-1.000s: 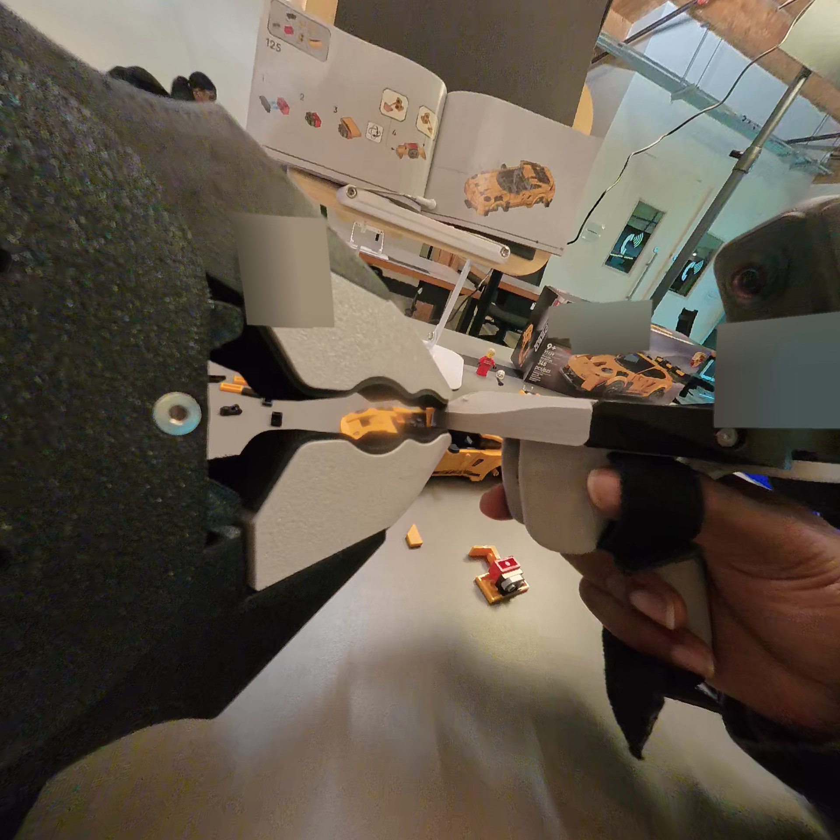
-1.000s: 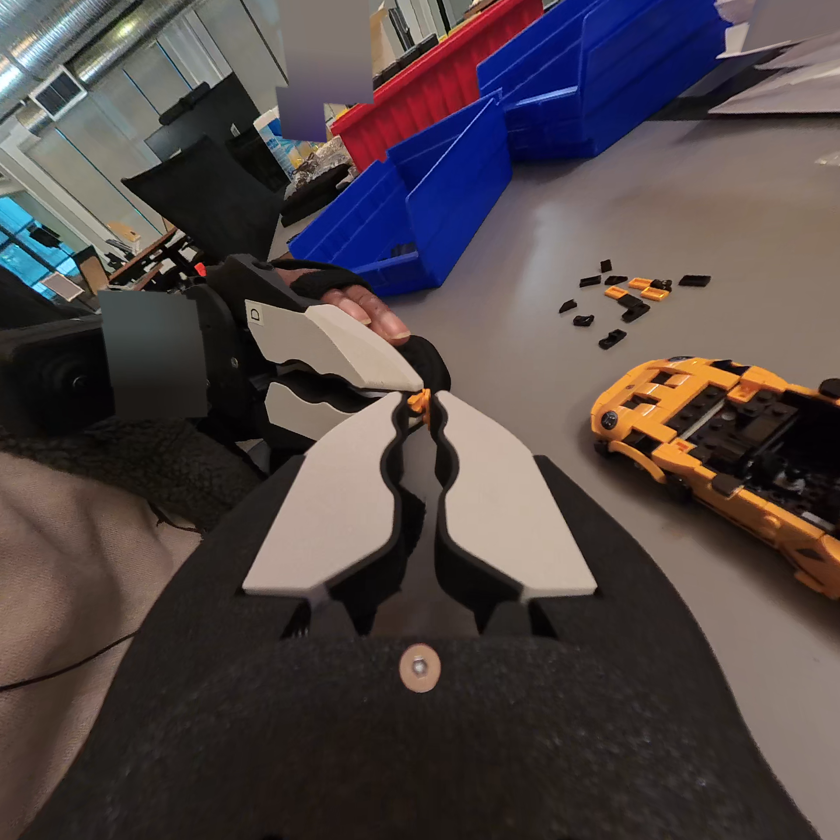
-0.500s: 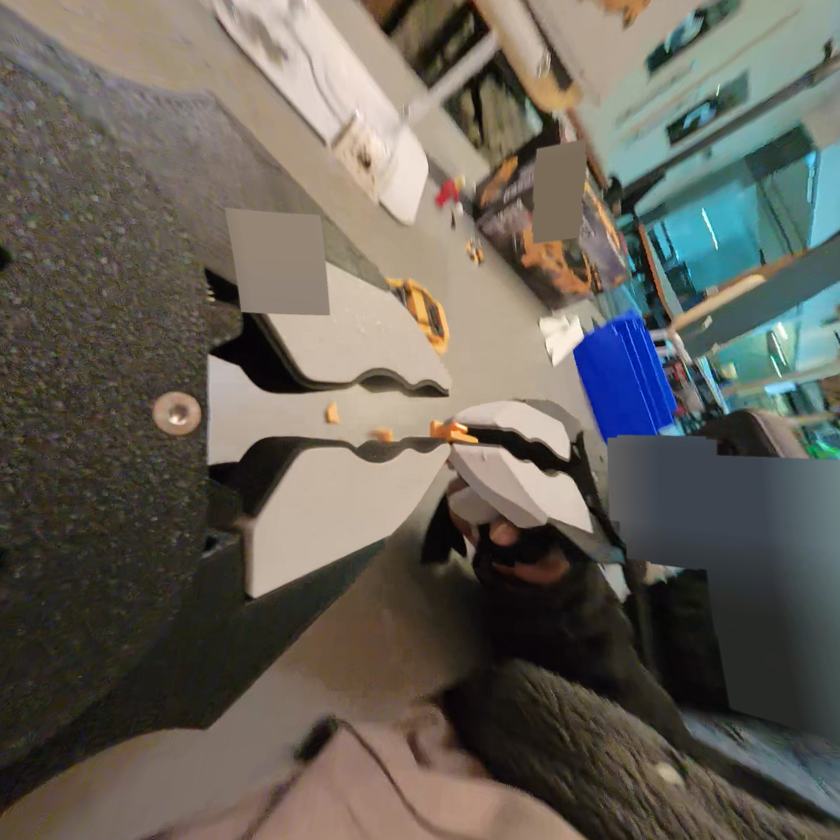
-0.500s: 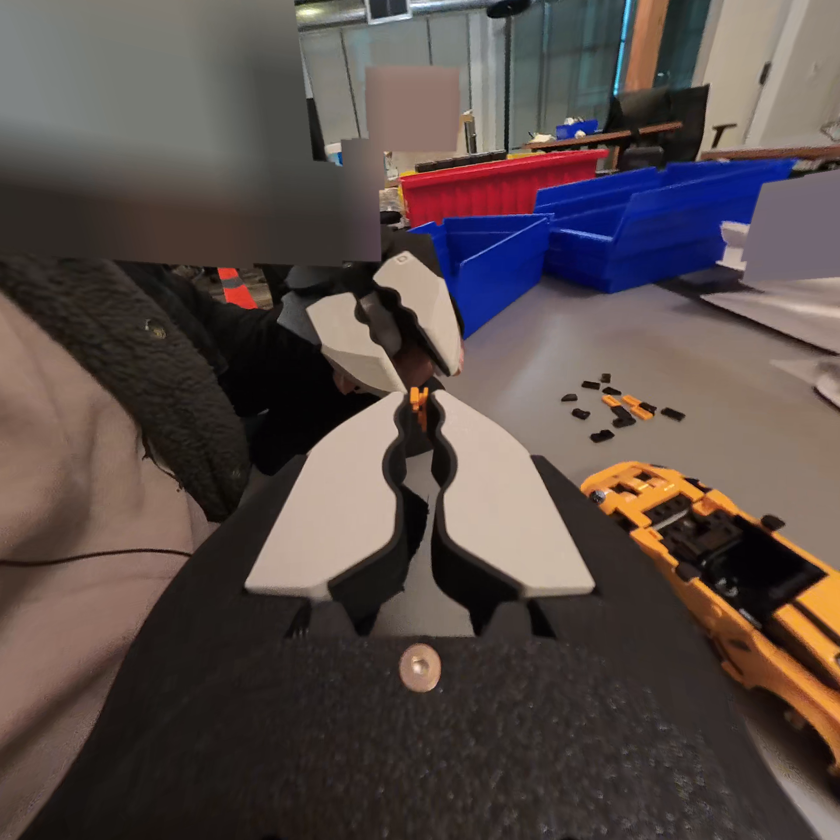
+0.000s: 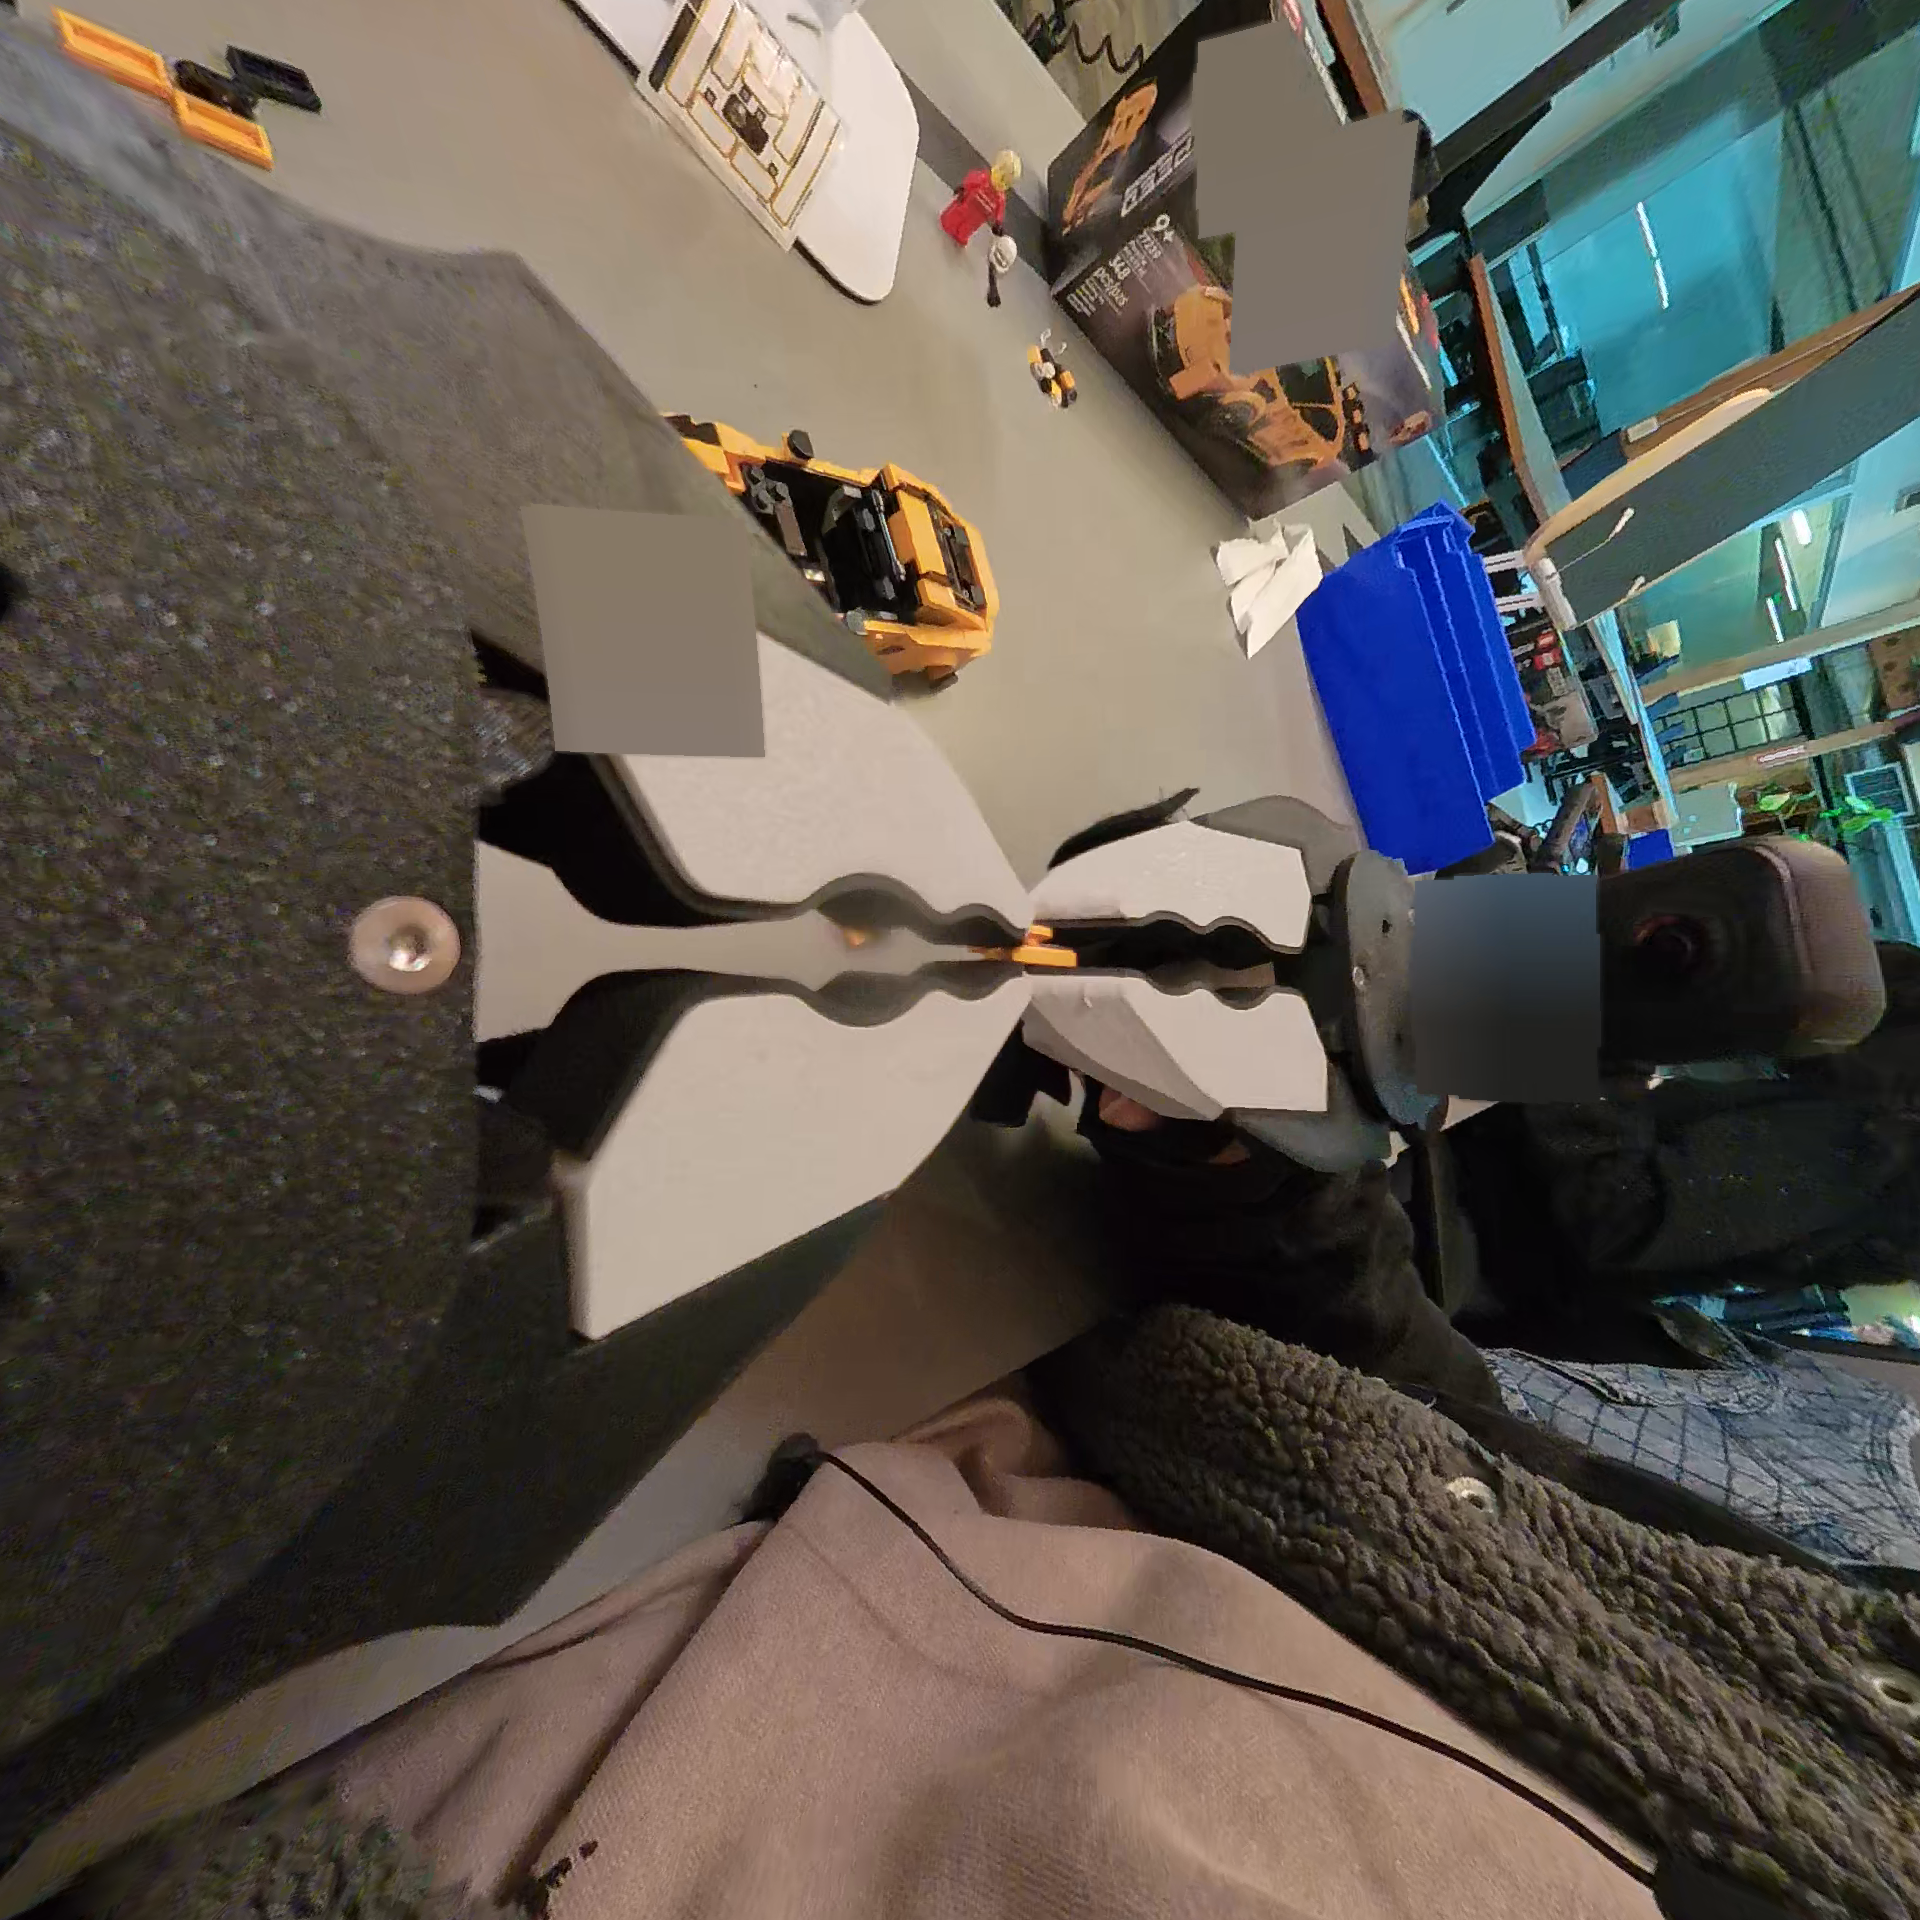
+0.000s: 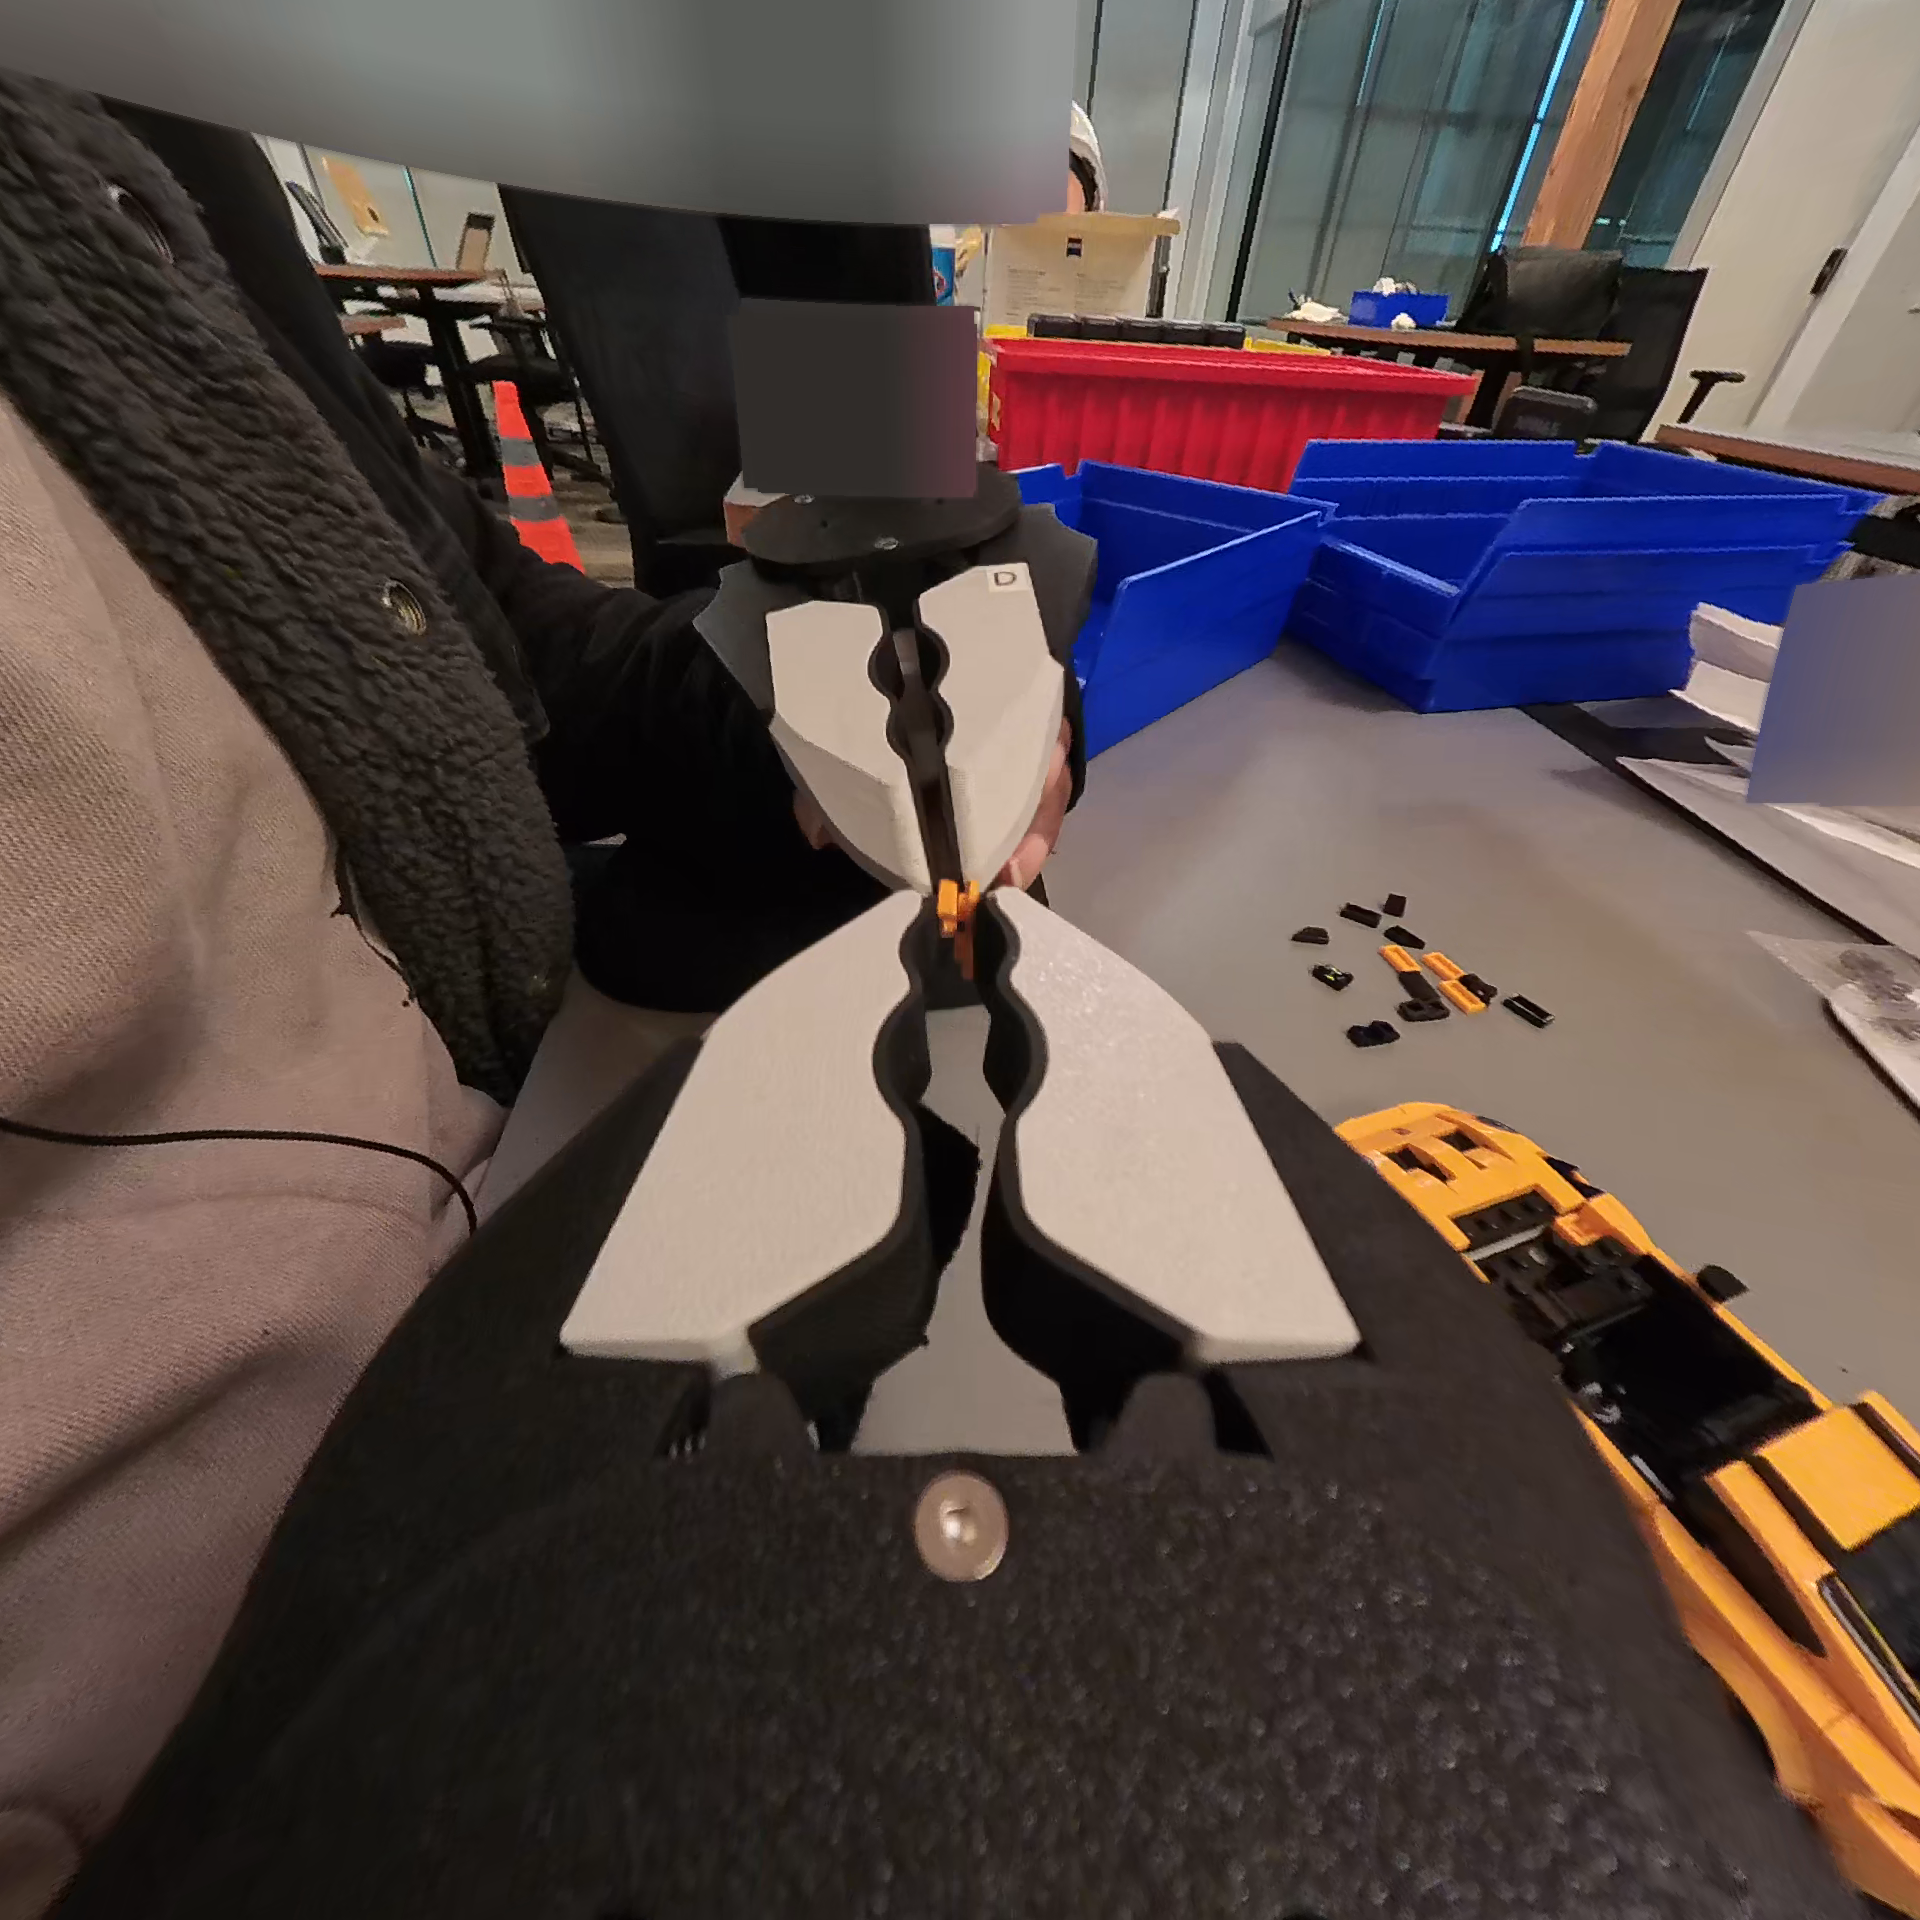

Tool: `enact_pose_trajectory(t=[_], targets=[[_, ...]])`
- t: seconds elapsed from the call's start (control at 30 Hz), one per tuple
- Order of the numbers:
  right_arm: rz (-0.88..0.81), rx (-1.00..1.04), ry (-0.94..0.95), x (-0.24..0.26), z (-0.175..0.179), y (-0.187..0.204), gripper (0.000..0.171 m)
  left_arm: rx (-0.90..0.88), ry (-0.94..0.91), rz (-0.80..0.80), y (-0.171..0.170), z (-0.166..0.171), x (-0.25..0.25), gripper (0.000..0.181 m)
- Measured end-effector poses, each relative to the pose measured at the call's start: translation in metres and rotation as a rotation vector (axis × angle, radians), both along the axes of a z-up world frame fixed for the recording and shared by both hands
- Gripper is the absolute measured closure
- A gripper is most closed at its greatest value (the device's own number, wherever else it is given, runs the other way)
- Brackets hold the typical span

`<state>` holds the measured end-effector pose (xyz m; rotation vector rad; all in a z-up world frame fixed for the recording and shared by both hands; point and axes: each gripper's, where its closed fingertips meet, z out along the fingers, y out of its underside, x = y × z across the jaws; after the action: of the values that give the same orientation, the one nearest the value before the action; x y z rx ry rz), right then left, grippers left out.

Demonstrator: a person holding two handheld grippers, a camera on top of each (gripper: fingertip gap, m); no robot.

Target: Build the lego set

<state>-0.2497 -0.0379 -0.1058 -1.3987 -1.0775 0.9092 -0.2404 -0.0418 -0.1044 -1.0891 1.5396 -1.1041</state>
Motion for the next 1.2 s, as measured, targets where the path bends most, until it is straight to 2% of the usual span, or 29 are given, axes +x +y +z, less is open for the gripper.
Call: enact_pose_trajectory(t=[0.17, 0.23, 0.33, 0.47, 0.63, 0.87, 1.2], targets=[[-0.023, 0.025, -0.032, 0.001, -0.002, 0.001, 0.165, -0.018, 0.010, 0.010, 0.002, -0.001, 0.001, 0.179], [-0.033, 0.059, -0.051, 0.001, -0.002, 0.002, 0.165, 0.028, 0.003, 0.023, 0.002, -0.001, 0.001, 0.179], [-0.018, 0.139, -0.063, -0.001, 0.002, -0.006, 0.165, 0.064, -0.042, 0.027, 0.001, 0.005, 0.000, 0.164], [-0.009, 0.240, -0.094, -0.003, 0.005, -0.015, 0.165, 0.136, -0.048, -0.044, -0.014, 0.006, -0.002, 0.175], [-0.003, 0.264, -0.116, -0.004, 0.004, -0.020, 0.165, 0.232, -0.021, -0.049, -0.019, 0.004, -0.003, 0.176], [-0.017, 0.283, -0.164, -0.006, -0.001, -0.020, 0.165, 0.206, 0.031, -0.057, -0.019, -0.002, -0.006, 0.176], [-0.086, 0.472, -0.323, -0.007, -0.012, -0.018, 0.165, 0.232, 0.042, -0.028, -0.017, -0.013, -0.006, 0.177]])
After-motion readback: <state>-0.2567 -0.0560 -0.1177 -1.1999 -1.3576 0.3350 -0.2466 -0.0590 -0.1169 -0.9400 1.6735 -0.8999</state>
